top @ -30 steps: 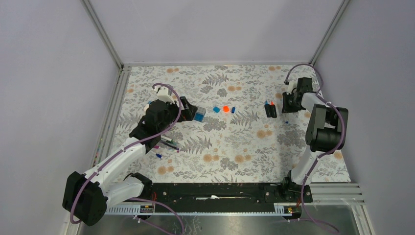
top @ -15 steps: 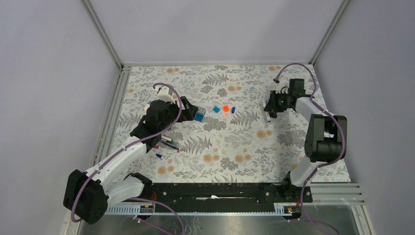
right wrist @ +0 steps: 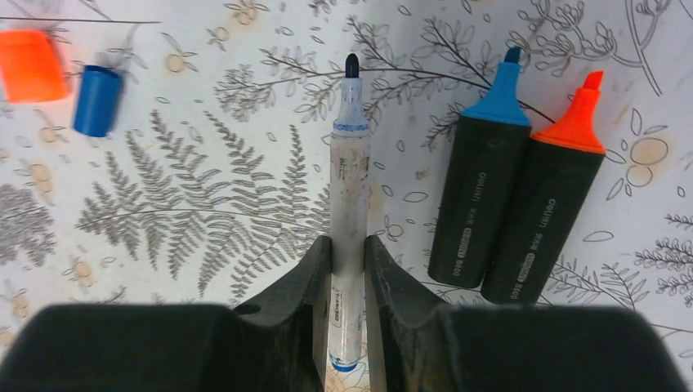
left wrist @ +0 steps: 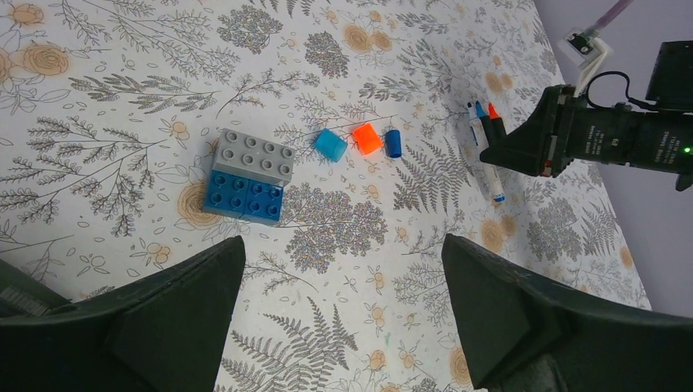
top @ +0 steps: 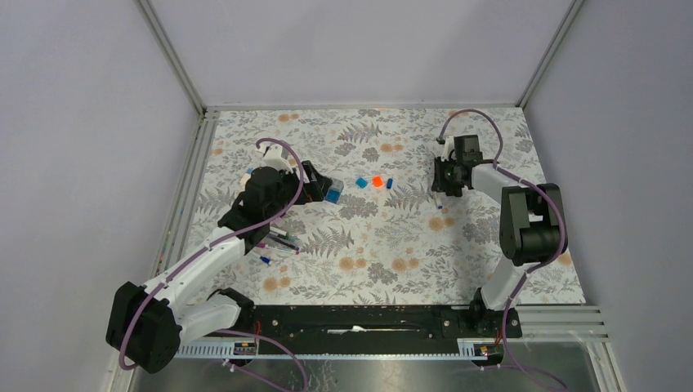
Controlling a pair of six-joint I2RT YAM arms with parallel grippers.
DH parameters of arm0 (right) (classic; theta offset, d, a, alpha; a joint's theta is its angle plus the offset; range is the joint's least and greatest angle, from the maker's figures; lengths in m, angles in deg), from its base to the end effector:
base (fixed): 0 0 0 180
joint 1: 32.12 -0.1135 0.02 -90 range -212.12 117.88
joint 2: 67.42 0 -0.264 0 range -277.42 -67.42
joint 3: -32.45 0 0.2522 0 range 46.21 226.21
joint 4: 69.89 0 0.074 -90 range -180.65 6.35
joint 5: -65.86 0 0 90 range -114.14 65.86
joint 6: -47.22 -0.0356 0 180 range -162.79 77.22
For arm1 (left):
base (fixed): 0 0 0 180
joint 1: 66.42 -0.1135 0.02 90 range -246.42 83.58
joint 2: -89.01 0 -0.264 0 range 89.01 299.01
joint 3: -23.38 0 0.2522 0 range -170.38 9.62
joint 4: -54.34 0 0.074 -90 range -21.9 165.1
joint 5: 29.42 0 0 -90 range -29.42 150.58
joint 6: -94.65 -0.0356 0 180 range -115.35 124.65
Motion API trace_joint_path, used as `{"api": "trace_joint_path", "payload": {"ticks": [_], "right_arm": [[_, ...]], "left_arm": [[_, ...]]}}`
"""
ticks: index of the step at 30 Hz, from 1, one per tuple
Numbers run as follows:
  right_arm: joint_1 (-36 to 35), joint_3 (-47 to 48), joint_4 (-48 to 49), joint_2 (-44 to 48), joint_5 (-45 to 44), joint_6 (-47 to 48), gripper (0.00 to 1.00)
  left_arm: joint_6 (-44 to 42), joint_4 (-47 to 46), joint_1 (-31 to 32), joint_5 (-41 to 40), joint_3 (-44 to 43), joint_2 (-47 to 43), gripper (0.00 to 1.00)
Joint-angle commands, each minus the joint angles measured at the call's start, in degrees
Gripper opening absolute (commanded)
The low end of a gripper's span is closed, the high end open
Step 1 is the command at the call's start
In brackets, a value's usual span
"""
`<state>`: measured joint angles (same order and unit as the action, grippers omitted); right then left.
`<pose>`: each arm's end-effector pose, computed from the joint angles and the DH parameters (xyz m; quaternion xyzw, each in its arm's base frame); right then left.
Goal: Open the pen caps
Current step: Place the pen at the center of the board.
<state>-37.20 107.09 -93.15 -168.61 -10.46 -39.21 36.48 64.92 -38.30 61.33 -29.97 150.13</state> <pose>0.3647 0.0409 0.1768 -0.1111 0.9267 0.1163 0.3396 0.2171 -0.1165 0.2761 -0.0224 0.8105 -0.2970 0.5044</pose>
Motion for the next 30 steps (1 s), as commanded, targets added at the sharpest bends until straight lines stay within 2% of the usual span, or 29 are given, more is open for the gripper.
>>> {"api": "trace_joint_path", "payload": {"ticks": [1, 3, 11, 19, 21, 26, 28, 30], "right_arm": [[-1.2, 1.5, 1.6, -1.2, -7.5, 0.0, 0.06], [-1.2, 1.5, 1.7, -1.2, -9.0, 0.4, 0.18], [-1.2, 1.1, 2.0, 1.7, -11.8, 2.3, 0.34], [-1.1, 0.2, 2.2, 4.8, -11.3, 3.6, 0.4], [-1.2, 0.0, 1.9, 5.5, -8.9, 4.8, 0.42], [-1.1, 0.3, -1.8, 6.1, 7.2, 8.7, 0.43], [-1.1, 0.2, -2.8, 5.9, 13.8, 9.6, 0.41], [-1.1, 0.0, -2.8, 5.1, 19.3, 9.0, 0.31]], "left_arm": [[0.6, -3.2, -0.3, 1.0, -1.9, -0.2, 0.99], [0.6, -3.2, -0.3, 0.9, -1.7, -0.6, 0.99], [0.5, -3.0, -0.3, 0.7, -1.6, -1.3, 0.99], [0.5, -2.4, -0.3, 0.4, -1.4, -1.8, 0.99], [0.4, -2.2, -0.3, 0.3, -1.5, -1.8, 0.99], [0.6, -1.9, -0.3, 0.2, -1.2, -2.0, 0.99], [0.6, -1.9, -0.3, 0.3, -1.0, -2.0, 0.99], [0.8, -2.0, -0.3, 0.2, -0.9, -2.0, 0.99]]}}
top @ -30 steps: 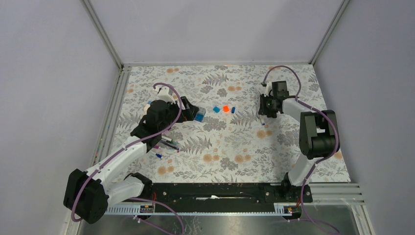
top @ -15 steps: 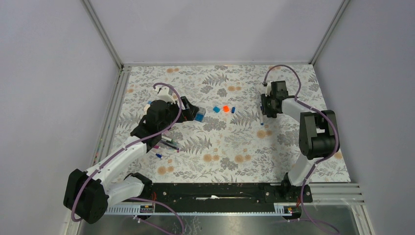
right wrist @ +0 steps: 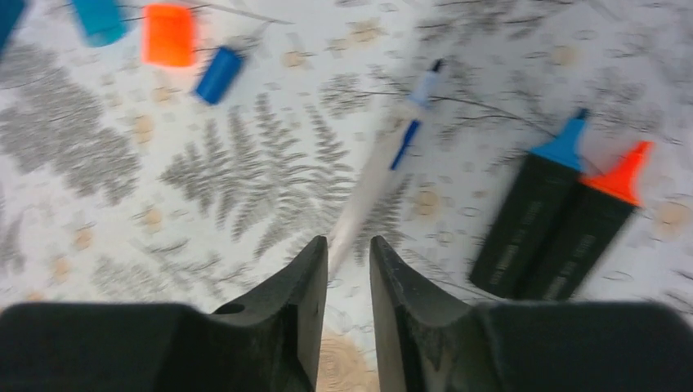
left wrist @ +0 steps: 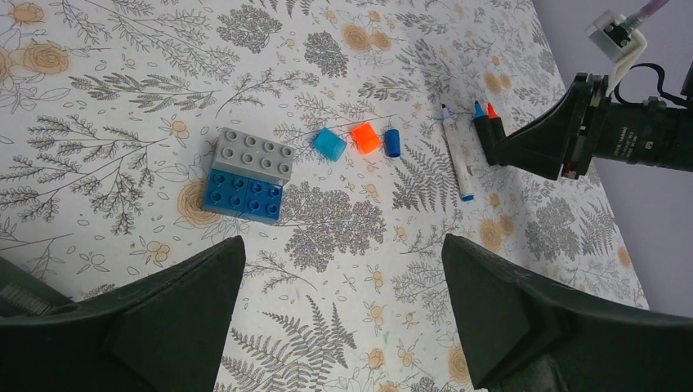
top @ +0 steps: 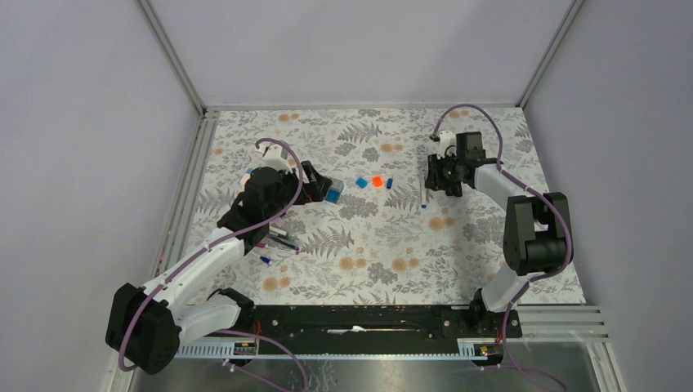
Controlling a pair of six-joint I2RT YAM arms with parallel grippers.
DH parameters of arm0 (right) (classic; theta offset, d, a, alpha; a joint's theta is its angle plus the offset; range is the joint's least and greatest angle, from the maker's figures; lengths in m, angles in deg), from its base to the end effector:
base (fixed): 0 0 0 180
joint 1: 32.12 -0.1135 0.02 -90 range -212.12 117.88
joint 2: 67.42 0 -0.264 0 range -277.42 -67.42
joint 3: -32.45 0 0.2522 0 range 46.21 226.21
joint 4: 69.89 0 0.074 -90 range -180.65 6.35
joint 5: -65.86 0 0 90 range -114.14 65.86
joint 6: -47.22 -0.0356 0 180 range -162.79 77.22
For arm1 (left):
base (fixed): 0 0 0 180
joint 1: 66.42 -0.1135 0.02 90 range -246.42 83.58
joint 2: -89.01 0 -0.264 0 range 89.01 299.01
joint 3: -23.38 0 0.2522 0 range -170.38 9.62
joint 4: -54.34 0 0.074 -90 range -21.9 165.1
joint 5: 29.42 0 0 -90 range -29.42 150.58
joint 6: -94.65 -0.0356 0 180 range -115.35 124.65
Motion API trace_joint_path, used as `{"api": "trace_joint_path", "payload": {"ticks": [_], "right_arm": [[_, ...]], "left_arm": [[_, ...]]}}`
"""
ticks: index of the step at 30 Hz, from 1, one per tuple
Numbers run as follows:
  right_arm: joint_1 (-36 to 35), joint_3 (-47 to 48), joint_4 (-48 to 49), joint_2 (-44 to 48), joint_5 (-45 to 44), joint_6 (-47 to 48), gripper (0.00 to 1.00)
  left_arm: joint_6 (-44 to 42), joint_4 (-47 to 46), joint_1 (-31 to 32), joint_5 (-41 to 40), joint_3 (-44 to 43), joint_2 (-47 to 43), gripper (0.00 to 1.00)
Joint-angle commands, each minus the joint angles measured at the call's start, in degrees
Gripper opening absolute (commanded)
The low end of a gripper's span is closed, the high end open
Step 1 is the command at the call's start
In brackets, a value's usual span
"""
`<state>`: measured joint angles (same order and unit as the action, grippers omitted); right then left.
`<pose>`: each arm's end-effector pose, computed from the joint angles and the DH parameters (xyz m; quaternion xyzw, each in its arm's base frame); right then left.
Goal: Open the pen caps
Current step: Place the pen at the center of the board.
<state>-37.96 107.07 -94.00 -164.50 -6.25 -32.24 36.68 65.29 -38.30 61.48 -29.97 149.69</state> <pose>0.3568 0.0475 0.2008 -0.1877 0.9002 0.1293 0.3711 0.2158 -0.1159 0.2771 -0.0230 0.8101 -0.2991 0.5037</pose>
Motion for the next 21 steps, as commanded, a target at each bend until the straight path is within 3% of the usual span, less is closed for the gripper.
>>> {"api": "trace_joint_path", "payload": {"ticks": [1, 3, 6, 12, 21], "right_arm": [[-0.4, -0.1, -1.1, 0.3, 17.0, 0.6, 0.25], [-0.8, 0.4, 0.3, -2.0, 18.4, -2.6, 0.15], [-2.2, 3.7, -0.1, -6.7, 14.3, -4.7, 0.09], [-4.5, 7.7, 0.3, -11.3, 8.1, -7.2, 0.08], [-5.2, 7.2, -0.5, -11.0, -3.9, -6.3, 0.08]], "left_arm": [[0.6, -2.4, -0.3, 0.2, -0.8, -1.5, 0.99], [1.0, -2.9, -0.3, 0.3, -0.5, -1.4, 0.99], [1.0, -2.8, -0.3, 0.8, -0.8, -1.0, 0.99], [0.6, -1.8, -0.3, 0.1, -0.9, -1.9, 0.99], [0.6, -1.8, -0.3, 0.1, -0.9, -1.6, 0.99]]}}
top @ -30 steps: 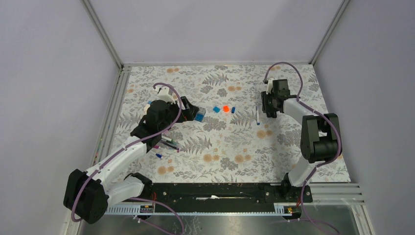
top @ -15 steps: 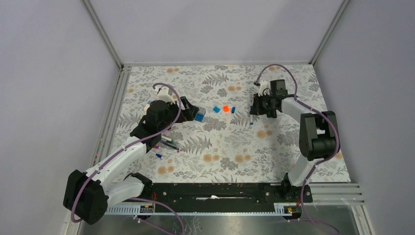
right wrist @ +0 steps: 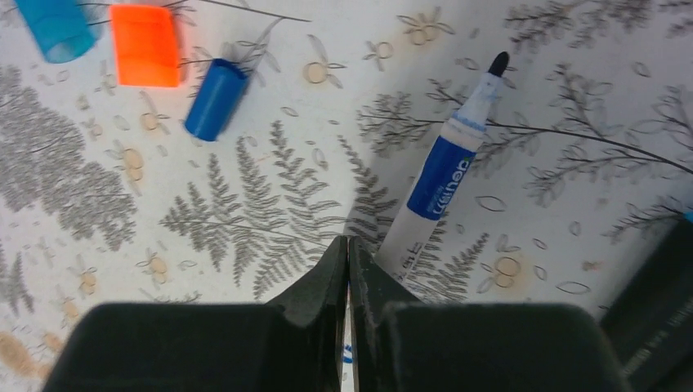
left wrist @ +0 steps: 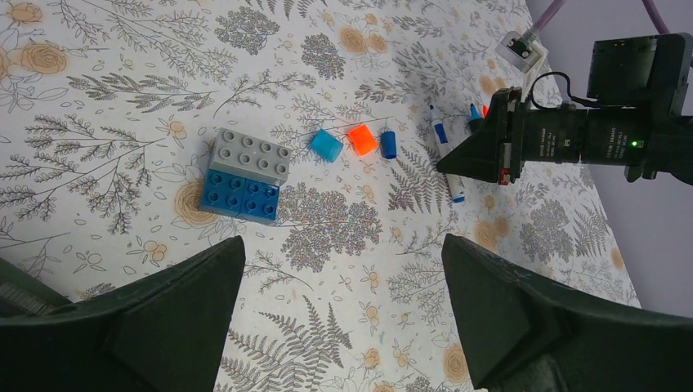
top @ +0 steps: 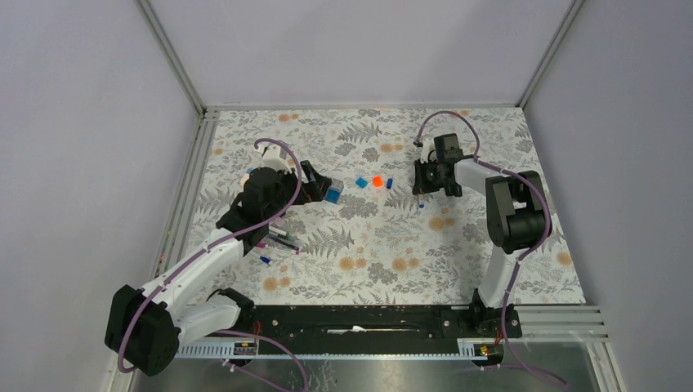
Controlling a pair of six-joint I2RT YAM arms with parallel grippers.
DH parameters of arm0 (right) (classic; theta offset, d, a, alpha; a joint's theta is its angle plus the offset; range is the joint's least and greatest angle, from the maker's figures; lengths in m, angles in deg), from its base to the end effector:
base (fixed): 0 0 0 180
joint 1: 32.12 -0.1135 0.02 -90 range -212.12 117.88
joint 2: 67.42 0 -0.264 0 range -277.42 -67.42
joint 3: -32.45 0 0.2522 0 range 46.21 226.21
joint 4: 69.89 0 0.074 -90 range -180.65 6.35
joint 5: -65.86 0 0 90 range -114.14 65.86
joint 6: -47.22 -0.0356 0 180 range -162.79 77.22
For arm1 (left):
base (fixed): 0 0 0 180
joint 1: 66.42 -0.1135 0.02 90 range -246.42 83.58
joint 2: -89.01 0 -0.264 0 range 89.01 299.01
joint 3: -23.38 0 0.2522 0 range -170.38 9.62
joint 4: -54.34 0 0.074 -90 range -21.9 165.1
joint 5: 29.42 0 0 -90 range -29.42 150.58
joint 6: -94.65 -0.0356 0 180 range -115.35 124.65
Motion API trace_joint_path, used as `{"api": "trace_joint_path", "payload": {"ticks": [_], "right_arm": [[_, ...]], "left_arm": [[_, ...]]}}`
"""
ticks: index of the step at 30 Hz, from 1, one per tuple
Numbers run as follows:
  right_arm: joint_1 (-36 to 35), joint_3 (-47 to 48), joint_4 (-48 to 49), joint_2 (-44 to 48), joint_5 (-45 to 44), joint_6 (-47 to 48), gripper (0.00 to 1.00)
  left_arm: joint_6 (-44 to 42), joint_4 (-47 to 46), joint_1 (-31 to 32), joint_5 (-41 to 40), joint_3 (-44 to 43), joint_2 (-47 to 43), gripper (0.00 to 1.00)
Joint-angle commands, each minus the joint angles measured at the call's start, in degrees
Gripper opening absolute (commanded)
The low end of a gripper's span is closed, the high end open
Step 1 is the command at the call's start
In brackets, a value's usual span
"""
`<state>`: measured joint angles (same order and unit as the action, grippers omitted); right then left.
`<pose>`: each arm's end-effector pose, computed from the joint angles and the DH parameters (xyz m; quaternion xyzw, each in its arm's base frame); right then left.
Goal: Open the pen caps
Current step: Place the pen at the center of the board.
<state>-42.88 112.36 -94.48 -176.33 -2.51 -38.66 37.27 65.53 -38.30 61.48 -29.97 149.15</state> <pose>0.3804 0.0856 0.1548 -0.1789 0.9176 0.1957 0.2960 0.2143 -0.1151 0.2788 -0.0271 0.8084 -0.3027 0.5040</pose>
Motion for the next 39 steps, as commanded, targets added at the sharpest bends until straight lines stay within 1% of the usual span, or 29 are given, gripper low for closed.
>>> {"api": "trace_joint_path", "payload": {"ticks": [1, 5, 11, 17, 27, 29, 30, 32, 33, 35, 36, 39], "right_arm": [[-0.3, 1.8, -0.2, 1.1, -8.7, 0.3, 0.08], [-0.2, 1.6, -0.7, 2.2, -11.6, 1.4, 0.09], [-0.2, 1.0, -1.0, 5.5, -11.0, 2.9, 0.1], [0.0, 0.0, -1.0, 7.5, -6.9, 4.2, 0.13], [1.1, -0.3, -1.2, 6.7, -5.7, 4.5, 0.16], [1.4, 0.0, -2.2, 6.9, -3.2, 5.4, 0.18], [1.6, 0.5, -3.4, 7.0, -1.1, 6.5, 0.21], [2.1, 1.8, -6.8, 7.2, 5.3, 9.8, 0.31], [2.5, 2.2, -8.2, 7.5, 8.5, 11.0, 0.34], [3.4, 2.2, -10.0, 8.8, 14.1, 13.4, 0.4], [4.2, 1.7, -10.1, 9.8, 16.7, 13.9, 0.43], [6.1, 0.0, -10.1, 13.0, 20.9, 15.0, 0.52]], "left_arm": [[-0.1, -2.0, -0.3, 0.1, -1.0, -0.9, 0.99], [-0.1, -2.0, -0.3, 0.2, -1.2, -0.8, 0.99], [-0.2, -1.9, -0.3, 0.1, -1.1, -1.0, 0.99], [-0.1, -2.2, -0.3, 0.3, -1.3, -0.5, 0.99], [0.0, -2.1, -0.4, -0.1, -0.4, -1.4, 0.99], [0.2, -2.1, -0.4, -0.1, -0.3, -1.4, 0.99], [0.4, -2.2, -0.4, -0.2, -0.2, -1.3, 0.99], [1.6, -2.1, -1.0, 0.1, 0.0, -0.9, 0.99], [3.1, -1.6, -1.4, -0.4, 0.1, -0.6, 0.99], [5.3, 1.3, -2.1, -2.6, -0.1, 0.1, 0.99], [5.5, 2.3, -2.5, -2.5, -0.3, 0.5, 0.99], [5.5, 7.4, -3.0, -1.9, -0.7, 0.9, 0.99]]}}
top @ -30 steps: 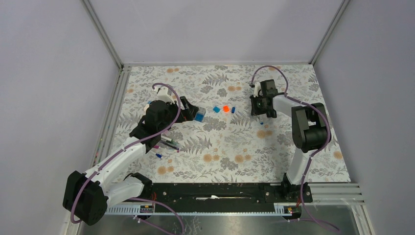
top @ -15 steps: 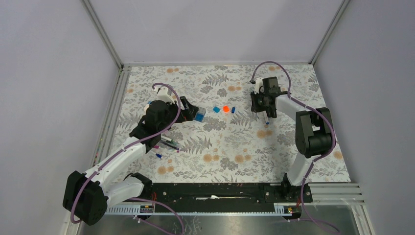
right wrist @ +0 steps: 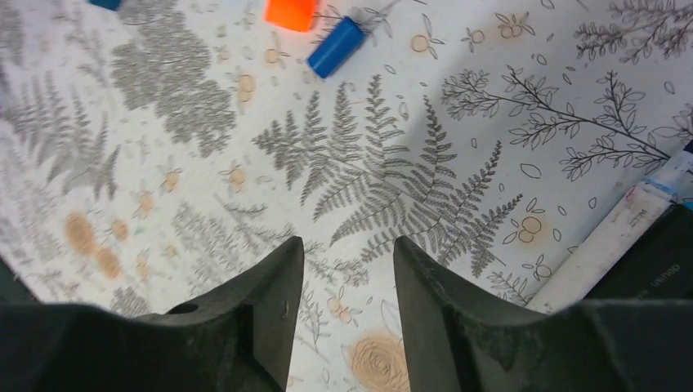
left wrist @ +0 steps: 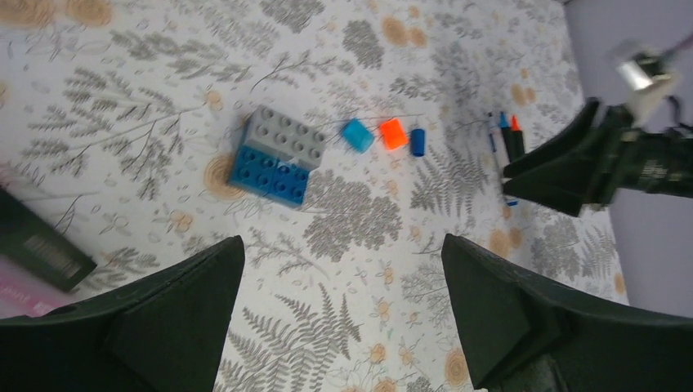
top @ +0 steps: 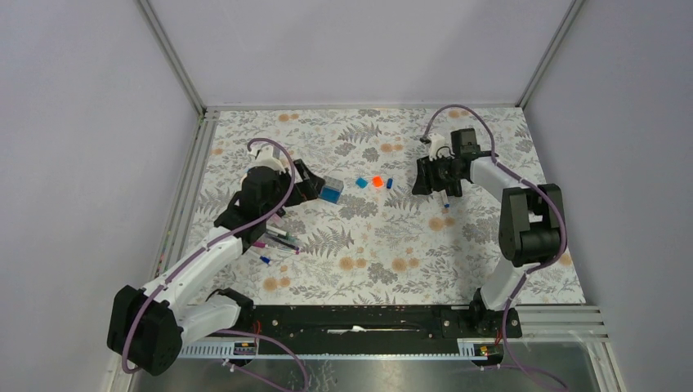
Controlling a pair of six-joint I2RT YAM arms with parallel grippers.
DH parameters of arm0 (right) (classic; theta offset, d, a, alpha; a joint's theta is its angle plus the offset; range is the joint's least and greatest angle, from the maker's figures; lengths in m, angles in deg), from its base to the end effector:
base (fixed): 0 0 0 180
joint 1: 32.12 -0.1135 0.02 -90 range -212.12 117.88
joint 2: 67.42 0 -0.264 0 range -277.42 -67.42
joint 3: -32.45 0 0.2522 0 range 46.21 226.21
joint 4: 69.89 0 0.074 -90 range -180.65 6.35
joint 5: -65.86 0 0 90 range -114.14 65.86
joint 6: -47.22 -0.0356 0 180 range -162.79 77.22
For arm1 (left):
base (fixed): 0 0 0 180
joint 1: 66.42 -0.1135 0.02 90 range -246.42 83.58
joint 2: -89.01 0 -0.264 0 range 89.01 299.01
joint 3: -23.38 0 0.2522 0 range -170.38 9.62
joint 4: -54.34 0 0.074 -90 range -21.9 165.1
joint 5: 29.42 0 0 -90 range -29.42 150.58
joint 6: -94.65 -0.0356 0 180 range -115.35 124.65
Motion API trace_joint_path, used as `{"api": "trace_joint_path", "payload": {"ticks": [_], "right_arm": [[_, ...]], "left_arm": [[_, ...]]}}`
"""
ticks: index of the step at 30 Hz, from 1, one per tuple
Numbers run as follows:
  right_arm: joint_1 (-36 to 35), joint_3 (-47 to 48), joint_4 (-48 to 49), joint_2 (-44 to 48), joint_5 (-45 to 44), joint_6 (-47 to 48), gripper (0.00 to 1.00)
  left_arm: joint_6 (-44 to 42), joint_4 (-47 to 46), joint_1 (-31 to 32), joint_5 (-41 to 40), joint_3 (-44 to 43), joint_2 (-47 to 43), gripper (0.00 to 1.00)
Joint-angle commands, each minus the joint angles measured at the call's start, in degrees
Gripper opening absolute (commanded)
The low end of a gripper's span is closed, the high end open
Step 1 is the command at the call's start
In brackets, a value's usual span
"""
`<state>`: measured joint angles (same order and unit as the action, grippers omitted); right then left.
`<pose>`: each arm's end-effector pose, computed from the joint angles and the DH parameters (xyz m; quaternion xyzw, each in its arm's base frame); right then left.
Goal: Open the pen caps
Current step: Place the pen at the center of the board, then pick up the pen from the center of the board.
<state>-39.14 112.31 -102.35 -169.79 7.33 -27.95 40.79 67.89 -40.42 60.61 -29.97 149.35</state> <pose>0.3644 0.0636 0.1894 -0.2541 0.8858 0.2383 0.3066 0.2178 -0.1062 0.2738 -0.0725 0.8186 -0.2942 0.4879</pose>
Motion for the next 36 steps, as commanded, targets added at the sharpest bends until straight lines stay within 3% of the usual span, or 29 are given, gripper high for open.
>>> {"api": "trace_joint_path", "payload": {"ticks": [1, 9, 23, 27, 36], "right_arm": [[3.2, -0.6, -2.2, 7.6, 12.3, 4.5, 0.54], [7.9, -7.3, 4.5, 15.4, 18.7, 3.3, 0.75], [9.6, -9.4, 6.3, 15.5, 20.5, 4.3, 0.76], [10.0, -9.4, 6.2, 15.2, 20.6, 4.3, 0.76], [10.4, -9.4, 6.2, 14.6, 20.3, 4.2, 0.76]], "left_arm": [[2.0, 6.6, -0.9, -1.1, -0.7, 0.7, 0.99], [3.0, 15.9, -0.9, -8.8, -0.2, 2.3, 0.99], [-1.4, 16.9, -8.0, -14.9, -11.8, 21.6, 0.97], [-0.1, 21.3, -9.5, -17.5, -17.0, 28.0, 0.96], [1.6, 22.3, -12.2, -19.2, -20.2, 34.4, 0.7]]}}
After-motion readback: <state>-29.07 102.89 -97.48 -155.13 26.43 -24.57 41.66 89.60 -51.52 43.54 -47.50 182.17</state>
